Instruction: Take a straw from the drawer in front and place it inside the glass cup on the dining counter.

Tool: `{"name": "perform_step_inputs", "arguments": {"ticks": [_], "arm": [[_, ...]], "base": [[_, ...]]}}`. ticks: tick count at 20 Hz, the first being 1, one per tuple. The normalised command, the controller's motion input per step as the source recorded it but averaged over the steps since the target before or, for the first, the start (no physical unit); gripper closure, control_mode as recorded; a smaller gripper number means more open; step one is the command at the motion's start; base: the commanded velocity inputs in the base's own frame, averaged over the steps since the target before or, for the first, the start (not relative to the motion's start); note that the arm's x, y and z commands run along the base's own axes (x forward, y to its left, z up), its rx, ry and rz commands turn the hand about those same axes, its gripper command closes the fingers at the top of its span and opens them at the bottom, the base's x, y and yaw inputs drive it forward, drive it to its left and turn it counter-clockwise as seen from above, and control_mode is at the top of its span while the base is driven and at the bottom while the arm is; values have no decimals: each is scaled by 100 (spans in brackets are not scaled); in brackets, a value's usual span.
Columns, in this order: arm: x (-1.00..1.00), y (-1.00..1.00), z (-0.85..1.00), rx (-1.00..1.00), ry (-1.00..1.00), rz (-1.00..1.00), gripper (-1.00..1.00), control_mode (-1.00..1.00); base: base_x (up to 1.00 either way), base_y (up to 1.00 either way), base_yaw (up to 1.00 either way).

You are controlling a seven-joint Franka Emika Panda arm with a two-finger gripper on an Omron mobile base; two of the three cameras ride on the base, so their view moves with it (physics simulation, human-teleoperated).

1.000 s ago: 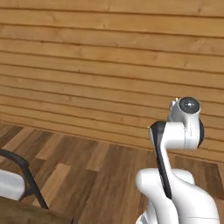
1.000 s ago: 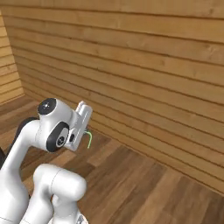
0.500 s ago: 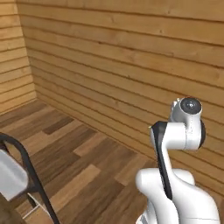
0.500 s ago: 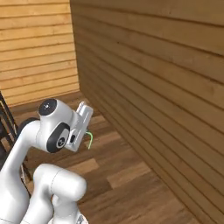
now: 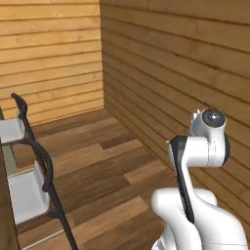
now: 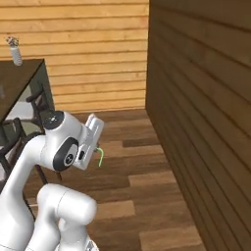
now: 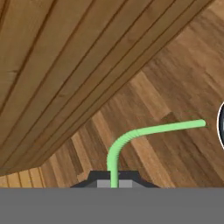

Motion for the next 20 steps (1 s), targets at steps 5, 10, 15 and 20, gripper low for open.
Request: {"name": "perform_step_inputs", "arguments": {"ticks": [5, 10, 15, 20], "arm": [[0, 0, 0, 0, 0, 0, 100, 100], [0, 0, 0, 0, 0, 0, 100, 100], [0, 0, 0, 0, 0, 0, 100, 100], [0, 0, 0, 0, 0, 0, 100, 100]], "base": [[100, 0, 36], [85, -9, 42], [84, -44, 44], [81, -71, 44]]}}
